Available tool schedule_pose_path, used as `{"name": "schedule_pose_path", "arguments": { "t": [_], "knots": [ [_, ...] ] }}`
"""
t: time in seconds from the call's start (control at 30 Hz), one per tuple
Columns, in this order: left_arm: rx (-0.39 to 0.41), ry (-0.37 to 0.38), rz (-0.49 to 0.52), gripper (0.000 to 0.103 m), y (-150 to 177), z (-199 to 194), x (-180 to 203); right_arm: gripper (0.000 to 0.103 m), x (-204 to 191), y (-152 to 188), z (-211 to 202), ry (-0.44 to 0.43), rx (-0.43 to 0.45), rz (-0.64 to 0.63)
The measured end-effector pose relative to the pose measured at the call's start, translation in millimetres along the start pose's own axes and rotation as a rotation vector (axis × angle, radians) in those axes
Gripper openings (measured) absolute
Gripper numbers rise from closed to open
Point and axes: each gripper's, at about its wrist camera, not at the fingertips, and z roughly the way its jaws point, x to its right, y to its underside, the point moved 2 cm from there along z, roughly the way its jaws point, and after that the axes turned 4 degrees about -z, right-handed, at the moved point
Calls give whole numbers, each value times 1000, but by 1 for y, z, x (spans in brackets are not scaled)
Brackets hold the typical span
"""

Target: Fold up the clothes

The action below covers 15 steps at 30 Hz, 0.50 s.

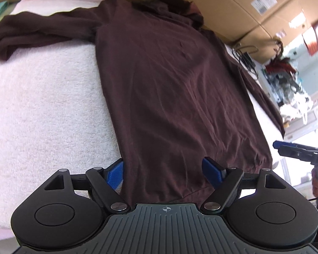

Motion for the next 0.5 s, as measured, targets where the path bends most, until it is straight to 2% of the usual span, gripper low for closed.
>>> {"name": "schedule_pose_path", "arguments": {
  "t": [0.17,0.27,0.4,0.5],
  "knots": [
    [-16,22,-1,88,-3,7,-6,60,-66,17,34,4,-111,-297],
    [4,44,-15,88,-10,5,-9,56,-101,33,56,31,-176,-508],
    [31,58,-3,88,-19,2,-10,45,-124,49,77,77,-224,-714],
    [38,61,0,88,-22,1,-12,30,-129,57,88,120,-241,-828]
  ]
}}
